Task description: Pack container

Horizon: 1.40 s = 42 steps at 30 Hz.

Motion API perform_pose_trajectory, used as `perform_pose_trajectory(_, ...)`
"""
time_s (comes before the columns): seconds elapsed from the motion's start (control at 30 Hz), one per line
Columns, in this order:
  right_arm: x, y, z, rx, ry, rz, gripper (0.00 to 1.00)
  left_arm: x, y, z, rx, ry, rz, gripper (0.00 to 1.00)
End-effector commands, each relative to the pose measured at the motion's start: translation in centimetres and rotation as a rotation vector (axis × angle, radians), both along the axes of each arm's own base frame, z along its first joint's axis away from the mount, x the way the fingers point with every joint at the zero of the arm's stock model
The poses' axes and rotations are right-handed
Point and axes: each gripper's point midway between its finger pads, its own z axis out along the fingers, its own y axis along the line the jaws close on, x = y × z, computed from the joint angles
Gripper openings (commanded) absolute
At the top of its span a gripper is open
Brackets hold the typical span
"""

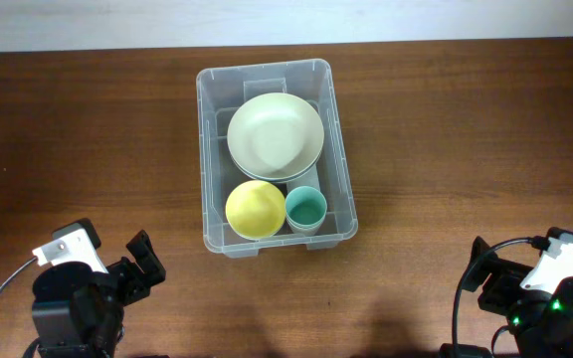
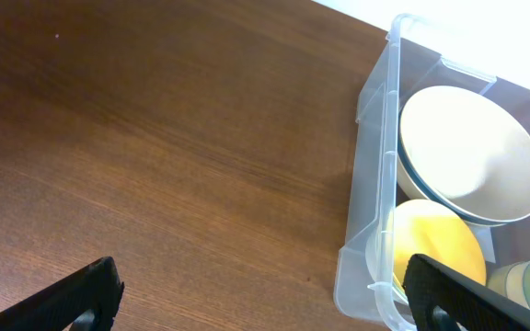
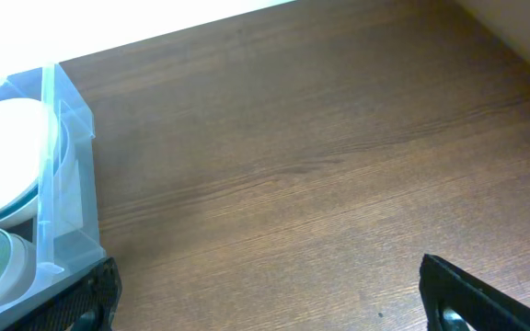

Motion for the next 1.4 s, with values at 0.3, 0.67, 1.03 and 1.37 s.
perform_pose_trajectory(0.3,1.8,2.5,-2.9,-0.055,-0.160,0.191,0.99,0.0,-0.2,-0.2,0.003,0.002,-0.016,1.00)
perform_pose_trajectory(0.67,4.7,4.5,-5.9,-0.104,-0.426,0.323,0.99,0.0,-0.2,-0.2,0.003,0.002,-0.016,1.00)
perform_pose_trajectory(1.03,7.4,3.9,-7.5,-0.244,-0.548,0.307,0.99,0.0,-0.2,-0.2,0.003,0.002,-0.016,1.00)
perform_pose_trajectory(1.37,8.2,4.0,-11.6,-0.276,-0.485,0.336,0.99,0.0,-0.2,-0.2,0.003,0.002,-0.016,1.00)
